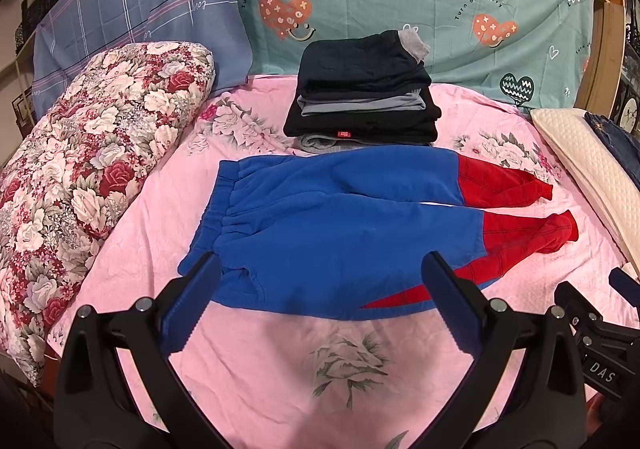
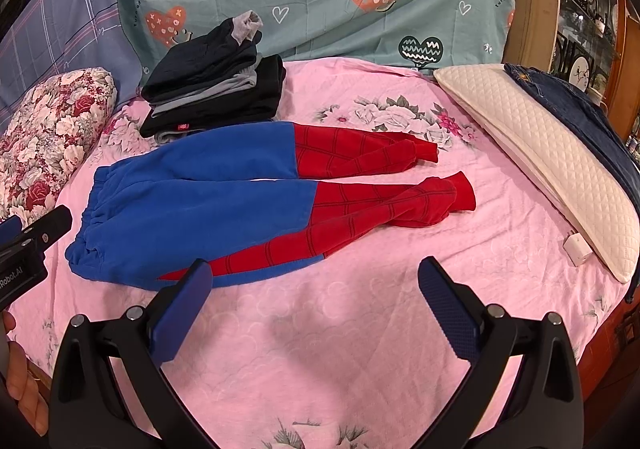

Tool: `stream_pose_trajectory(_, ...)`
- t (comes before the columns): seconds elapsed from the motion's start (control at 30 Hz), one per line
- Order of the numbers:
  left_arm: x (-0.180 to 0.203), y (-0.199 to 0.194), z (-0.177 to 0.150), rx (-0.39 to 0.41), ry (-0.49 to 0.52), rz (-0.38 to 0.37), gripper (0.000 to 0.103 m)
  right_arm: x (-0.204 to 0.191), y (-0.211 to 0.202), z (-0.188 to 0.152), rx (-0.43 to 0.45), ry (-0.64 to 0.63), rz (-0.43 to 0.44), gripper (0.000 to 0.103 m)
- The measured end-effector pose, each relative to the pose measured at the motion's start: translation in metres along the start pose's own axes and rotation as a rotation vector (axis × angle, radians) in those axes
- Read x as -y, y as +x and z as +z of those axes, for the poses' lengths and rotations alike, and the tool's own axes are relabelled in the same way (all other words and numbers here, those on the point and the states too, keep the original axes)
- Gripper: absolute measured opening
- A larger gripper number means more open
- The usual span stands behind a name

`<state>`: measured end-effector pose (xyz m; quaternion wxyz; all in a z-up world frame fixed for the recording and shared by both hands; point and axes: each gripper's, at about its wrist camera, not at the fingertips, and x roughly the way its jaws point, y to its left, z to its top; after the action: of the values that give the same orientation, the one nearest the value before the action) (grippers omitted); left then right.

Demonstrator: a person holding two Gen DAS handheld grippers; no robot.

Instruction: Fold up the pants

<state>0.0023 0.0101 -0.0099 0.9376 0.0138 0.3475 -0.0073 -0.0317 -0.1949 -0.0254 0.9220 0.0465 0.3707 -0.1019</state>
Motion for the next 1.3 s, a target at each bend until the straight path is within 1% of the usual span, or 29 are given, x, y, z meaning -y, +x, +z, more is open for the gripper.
stream_pose_trajectory(0.47, 0.000, 0.000, 0.000, 0.000, 0.000, -0.001, 0.101, 0.001, 0.001, 0.000, -0.002, -0.001, 0.000, 0.102)
stream_pose_trajectory(0.57, -0.001, 0.003, -0.003, -0.012, 0.005, 0.002, 0.101, -0.002, 0.002, -0.002, -0.004, -0.003, 0.002, 0.102)
stream_pose_trajectory(0.6, 0.000, 0.007, -0.004, -0.030, 0.007, -0.004, 0.101, -0.002, 0.002, -0.003, -0.004, -0.004, 0.003, 0.102)
stream_pose_trajectory(0.67, 0.001, 0.020, -0.009, -0.098, 0.008, -0.032, 0.101, -0.001, 0.002, -0.004, -0.005, -0.003, 0.003, 0.102)
stream_pose_trajectory(0.77, 0.000, 0.051, -0.023, -0.256, -0.026, -0.132, 0.101, 0.006, 0.005, -0.005, -0.023, 0.015, -0.001, 0.102)
stream_pose_trajectory(0.8, -0.004, 0.063, -0.030, -0.310, -0.049, -0.159, 0.101, 0.009, 0.007, -0.005, -0.032, 0.024, -0.002, 0.102)
stream_pose_trajectory(0.83, -0.009, 0.072, -0.036, -0.346, -0.077, -0.173, 0.101, 0.011, 0.009, -0.006, -0.041, 0.033, -0.004, 0.102)
stream_pose_trajectory(0.9, -0.029, 0.089, -0.043, -0.393, -0.162, -0.179, 0.101, 0.016, 0.012, -0.006, -0.056, 0.043, 0.001, 0.102)
stream_pose_trajectory(0.97, -0.055, 0.102, -0.047, -0.410, -0.271, -0.180, 0.101, 0.018, 0.015, -0.007, -0.065, 0.043, 0.004, 0.102)
stream_pose_trajectory(1.0, -0.072, 0.112, -0.050, -0.424, -0.351, -0.186, 0.101, 0.018, 0.016, -0.007, -0.067, 0.041, 0.005, 0.102)
stream_pose_trajectory(1.07, -0.097, 0.132, -0.058, -0.478, -0.470, -0.200, 0.101, 0.018, 0.017, -0.008, -0.071, 0.038, 0.010, 0.102)
stream_pose_trajectory(1.1, -0.113, 0.146, -0.066, -0.515, -0.555, -0.232, 0.101, 0.017, 0.018, -0.008, -0.073, 0.036, 0.014, 0.102)
stream_pose_trajectory(1.13, -0.120, 0.148, -0.064, -0.495, -0.588, -0.250, 0.101, 0.016, 0.018, -0.008, -0.075, 0.035, 0.018, 0.102)
stream_pose_trajectory(1.17, -0.126, 0.148, -0.062, -0.474, -0.606, -0.243, 0.101, 0.016, 0.018, -0.009, -0.076, 0.032, 0.021, 0.102)
stream_pose_trajectory(1.2, -0.132, 0.150, -0.059, -0.465, -0.613, -0.215, 0.100, 0.016, 0.018, -0.009, -0.077, 0.031, 0.022, 0.102)
stream_pose_trajectory(1.23, -0.136, 0.154, -0.058, -0.463, -0.621, -0.219, 0.100, 0.016, 0.017, -0.010, -0.076, 0.030, 0.021, 0.102)
stream_pose_trajectory(1.27, -0.141, 0.161, -0.058, -0.466, -0.640, -0.242, 0.092, 0.018, 0.016, -0.010, -0.074, 0.031, 0.019, 0.102)
stream_pose_trajectory(1.3, -0.145, 0.163, -0.057, -0.456, -0.649, -0.229, 0.077, 0.019, 0.016, -0.010, -0.073, 0.032, 0.015, 0.102)
